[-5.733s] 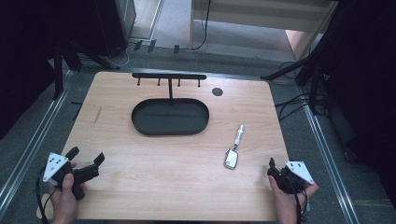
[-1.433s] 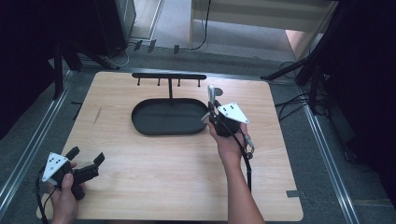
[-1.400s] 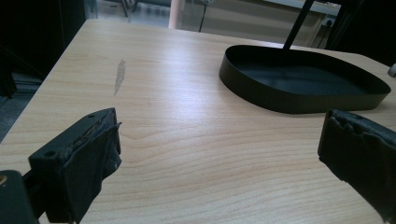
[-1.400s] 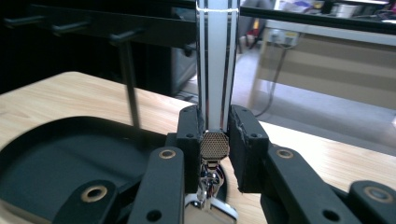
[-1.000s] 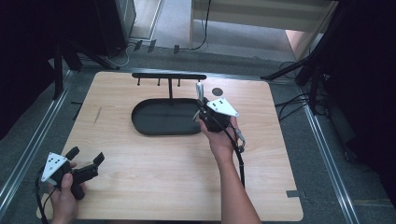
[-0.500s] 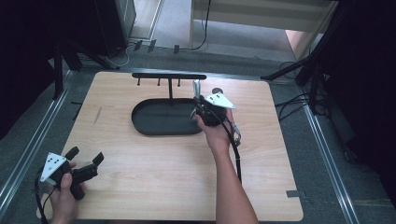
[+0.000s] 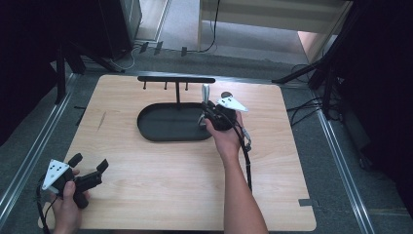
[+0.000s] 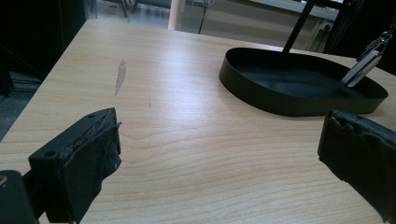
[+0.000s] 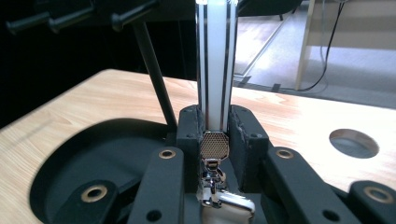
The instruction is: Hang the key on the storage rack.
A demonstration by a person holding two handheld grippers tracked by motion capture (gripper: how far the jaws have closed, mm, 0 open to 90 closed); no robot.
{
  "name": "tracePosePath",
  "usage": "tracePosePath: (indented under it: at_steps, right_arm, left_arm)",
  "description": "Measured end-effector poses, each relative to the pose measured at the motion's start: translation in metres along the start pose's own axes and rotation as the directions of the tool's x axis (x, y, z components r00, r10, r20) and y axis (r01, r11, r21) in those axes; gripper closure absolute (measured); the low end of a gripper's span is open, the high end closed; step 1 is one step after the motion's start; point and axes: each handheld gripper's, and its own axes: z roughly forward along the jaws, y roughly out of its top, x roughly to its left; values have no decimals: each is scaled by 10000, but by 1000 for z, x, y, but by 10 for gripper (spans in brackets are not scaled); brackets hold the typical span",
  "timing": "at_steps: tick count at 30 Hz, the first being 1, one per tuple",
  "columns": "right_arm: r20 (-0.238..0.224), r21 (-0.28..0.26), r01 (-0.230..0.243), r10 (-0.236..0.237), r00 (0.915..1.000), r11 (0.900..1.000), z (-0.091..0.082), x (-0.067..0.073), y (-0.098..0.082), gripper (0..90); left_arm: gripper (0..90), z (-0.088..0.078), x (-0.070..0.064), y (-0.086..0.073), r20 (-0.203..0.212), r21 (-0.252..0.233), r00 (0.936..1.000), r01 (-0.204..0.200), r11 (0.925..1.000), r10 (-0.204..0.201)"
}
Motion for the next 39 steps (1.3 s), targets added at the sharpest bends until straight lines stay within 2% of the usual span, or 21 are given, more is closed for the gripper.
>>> tracePosePath:
  at_steps: [1, 6, 9, 15, 17, 19, 26, 28, 31, 32, 33, 34, 35, 37, 39]
  right_arm:
    - [-62, -14, -158, 158, 9999, 9999, -1, -1, 0, 758]
    - [-162, -2, -271, 271, 9995, 9996, -2, -3, 1, 757]
    - [-259, -91, -600, 598, 9979, 9982, -2, -3, 0, 756]
    - [-373, -174, -892, 885, 9954, 9959, -2, -5, -1, 755]
    - [-446, -219, -1059, 1048, 9935, 9941, -2, -5, -2, 755]
    - [-609, -429, -1453, 1426, 9879, 9885, -3, -7, -3, 754]
    - [-634, -604, -1742, 1704, 9833, 9829, -3, -6, -5, 754]
    - [-660, -764, -2000, 1952, 9785, 9768, -5, -7, -5, 751]
    - [-591, -919, -2350, 2303, 9713, 9677, -6, -9, -6, 749]
    - [-574, -951, -2346, 2300, 9715, 9674, -6, -10, -6, 748]
    - [-434, -968, -2304, 2271, 9729, 9683, -5, -10, -6, 897]
    - [-85, -801, -2430, 2431, 9700, 9667, -6, -9, -5, 892]
    - [-65, -976, -3050, 3058, 9521, 9473, -7, -13, -3, 897]
    - [63, -1039, -3237, 3261, 9453, 9404, -7, -17, -3, 900]
    - [307, -1002, -3005, 3048, 9519, 9485, -6, -18, -3, 900]
  left_arm:
    - [0, 0, 0, 0, -4, -1, 10000, -6, 10000, 6]
    - [0, 0, 0, 0, 4, -9, 10000, -6, 10000, 6]
    - [0, 0, 0, 0, 10, 1, 10000, 8, 10000, -8]
    - [0, 0, 0, 0, 24, 6, 10000, 6, 10000, -6]
    - [0, 0, 0, 0, 22, 1, 10000, -18, 10000, 18]
    - [0, 0, 0, 0, 4, 25, 10000, -41, 10000, 41]
    - [0, 0, 0, 0, 15, 4, 10000, -33, 10000, 33]
    - [0, 0, -1, 0, 15, 12, 10000, -37, 10000, 37]
    - [0, 0, -1, 0, 17, 27, 10000, -51, 10000, 51]
    - [0, 0, -1, 0, 10, 16, 10000, -56, 10000, 56]
    - [0, 0, -1, 0, 9, 14, 10000, -62, 10000, 62]
    - [0, 0, -1, 0, 19, 29, 10000, -56, 10000, 56]
    - [0, 0, -1, 0, 12, 27, 10000, -59, 10000, 59]
    - [0, 0, -1, 0, 8, 28, 10000, -62, 10000, 62]
    - [0, 0, -1, 0, 14, 20, 10000, -43, 10000, 43]
